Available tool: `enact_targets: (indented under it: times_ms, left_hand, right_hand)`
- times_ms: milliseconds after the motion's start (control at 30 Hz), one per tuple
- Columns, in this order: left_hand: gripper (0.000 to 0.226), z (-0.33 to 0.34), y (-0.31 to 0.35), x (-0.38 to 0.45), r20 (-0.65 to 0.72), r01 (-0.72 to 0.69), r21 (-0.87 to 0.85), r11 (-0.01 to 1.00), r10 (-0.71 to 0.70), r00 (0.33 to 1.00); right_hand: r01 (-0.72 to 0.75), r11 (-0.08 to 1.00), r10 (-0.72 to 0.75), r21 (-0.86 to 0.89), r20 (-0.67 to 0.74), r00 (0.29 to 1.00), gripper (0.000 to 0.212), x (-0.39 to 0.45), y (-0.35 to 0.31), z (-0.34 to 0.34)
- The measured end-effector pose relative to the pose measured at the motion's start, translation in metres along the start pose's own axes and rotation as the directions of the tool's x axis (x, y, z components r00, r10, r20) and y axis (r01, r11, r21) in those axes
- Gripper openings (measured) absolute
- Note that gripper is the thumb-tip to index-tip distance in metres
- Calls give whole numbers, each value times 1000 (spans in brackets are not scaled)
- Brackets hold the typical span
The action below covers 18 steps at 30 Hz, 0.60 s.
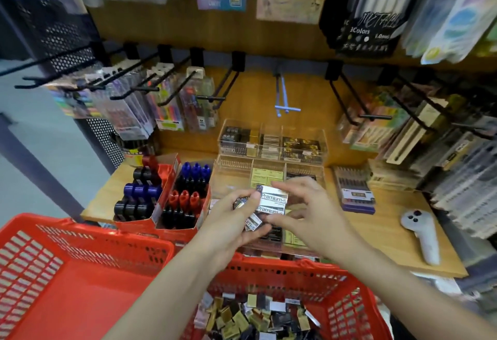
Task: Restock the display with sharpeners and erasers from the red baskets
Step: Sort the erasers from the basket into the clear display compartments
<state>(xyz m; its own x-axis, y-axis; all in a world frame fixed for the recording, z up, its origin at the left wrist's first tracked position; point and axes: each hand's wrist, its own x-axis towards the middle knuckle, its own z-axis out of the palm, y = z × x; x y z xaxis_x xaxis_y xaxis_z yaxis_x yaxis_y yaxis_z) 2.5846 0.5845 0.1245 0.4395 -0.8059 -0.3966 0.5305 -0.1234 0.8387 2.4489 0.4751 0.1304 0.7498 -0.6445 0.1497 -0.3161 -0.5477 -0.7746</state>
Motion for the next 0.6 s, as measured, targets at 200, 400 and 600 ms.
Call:
enact_targets:
  times_ms: [200,400,600]
  left_hand:
    - [19,12,8,22,-16,0,-8,1000,0,1000]
    - [19,3,16,49,-58,14,-36,999,-16,998]
    - [19,-28,22,75,-99,16,-152,988,-32,995]
  right_hand:
    - [184,922,-207,-341,-30,978,57,15,3,-11]
    - [241,795,-235,-557,84,968,54,58,8,-14]
    - [7,819,20,-573,39,999,28,158,33,-34]
